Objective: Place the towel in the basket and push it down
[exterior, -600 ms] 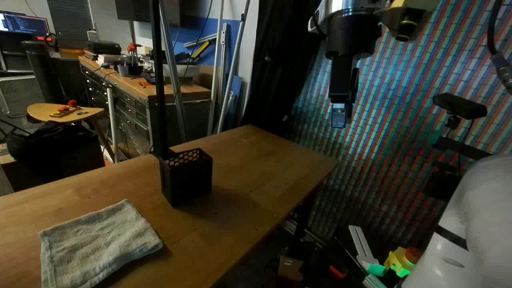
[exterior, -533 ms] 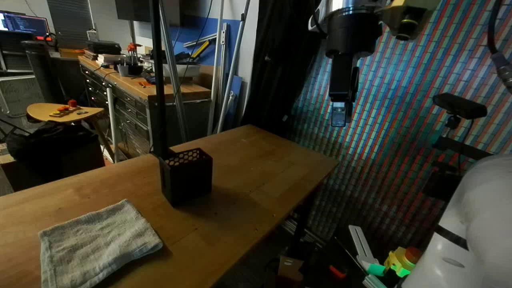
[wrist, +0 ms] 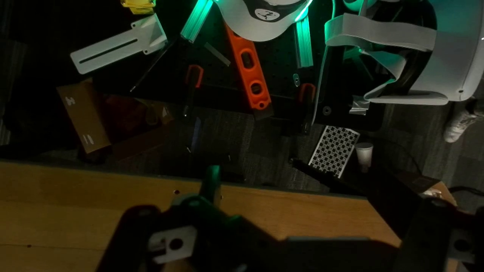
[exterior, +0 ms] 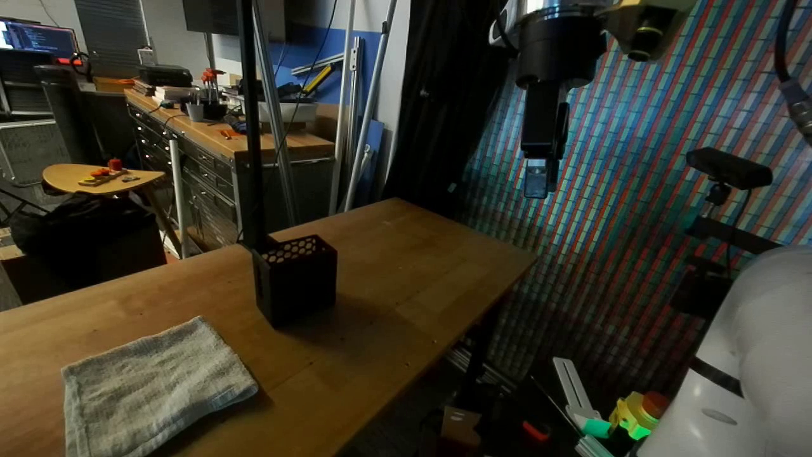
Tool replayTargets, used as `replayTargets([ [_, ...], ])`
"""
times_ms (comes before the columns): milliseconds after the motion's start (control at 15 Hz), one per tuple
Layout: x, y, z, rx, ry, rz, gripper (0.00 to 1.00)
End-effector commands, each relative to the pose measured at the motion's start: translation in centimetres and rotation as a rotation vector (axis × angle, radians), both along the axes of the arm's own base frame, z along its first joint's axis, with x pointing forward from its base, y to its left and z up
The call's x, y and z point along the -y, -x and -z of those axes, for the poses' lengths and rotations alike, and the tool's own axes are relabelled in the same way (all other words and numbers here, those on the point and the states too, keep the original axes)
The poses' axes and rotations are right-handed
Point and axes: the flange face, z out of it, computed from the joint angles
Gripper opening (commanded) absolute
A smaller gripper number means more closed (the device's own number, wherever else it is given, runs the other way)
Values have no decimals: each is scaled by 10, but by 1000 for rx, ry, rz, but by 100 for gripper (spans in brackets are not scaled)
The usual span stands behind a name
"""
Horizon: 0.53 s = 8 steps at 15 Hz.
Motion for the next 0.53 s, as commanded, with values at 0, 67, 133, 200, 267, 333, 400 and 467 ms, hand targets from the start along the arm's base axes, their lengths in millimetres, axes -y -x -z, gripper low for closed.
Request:
replayTargets([
  [0,-22,-23,0,2,20,-1,100],
  [67,-27,-30,1,6,30,4,100],
  [133,-38,-42,3,13,40,13,100],
  [200,-47,-51,4,20,50,21,100],
  [267,-59,-64,5,31,53,28,100],
  [333,-70,-75,6,37,55,32,100],
  [400,-84,-89,7,45,59,36,100],
  [467,-95,-100,6,53,61,41,100],
])
